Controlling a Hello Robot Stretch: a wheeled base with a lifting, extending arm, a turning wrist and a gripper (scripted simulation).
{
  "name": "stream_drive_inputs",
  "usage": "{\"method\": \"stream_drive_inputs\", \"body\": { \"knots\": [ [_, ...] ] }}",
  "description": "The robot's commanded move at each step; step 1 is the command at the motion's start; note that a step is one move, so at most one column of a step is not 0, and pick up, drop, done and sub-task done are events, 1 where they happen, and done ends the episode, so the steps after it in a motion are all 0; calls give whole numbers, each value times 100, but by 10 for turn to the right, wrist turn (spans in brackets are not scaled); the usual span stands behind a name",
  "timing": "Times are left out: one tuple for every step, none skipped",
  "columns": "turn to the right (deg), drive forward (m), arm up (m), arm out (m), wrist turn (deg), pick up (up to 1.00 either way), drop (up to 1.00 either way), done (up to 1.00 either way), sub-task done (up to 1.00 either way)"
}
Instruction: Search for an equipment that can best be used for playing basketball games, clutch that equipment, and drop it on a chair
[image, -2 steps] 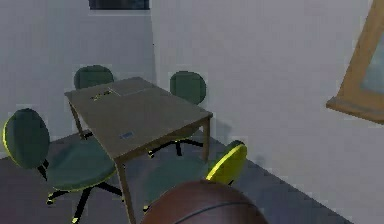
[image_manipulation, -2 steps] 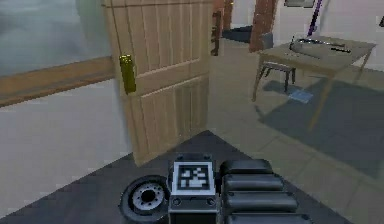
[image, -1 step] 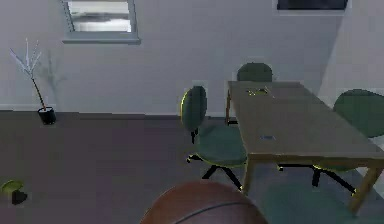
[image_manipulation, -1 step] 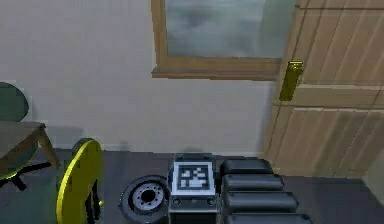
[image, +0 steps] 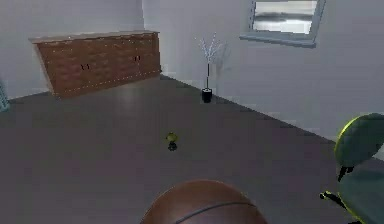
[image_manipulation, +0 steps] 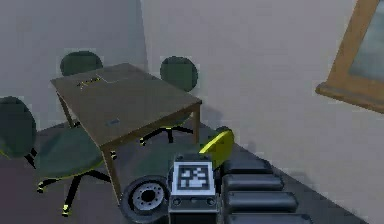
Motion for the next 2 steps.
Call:
{"method": "stream_drive_inputs", "body": {
  "knots": [
    [-390,0,0,0,0,0,0,0,0],
    [450,0,0,0,0,0,0,0,0]
  ]
}}
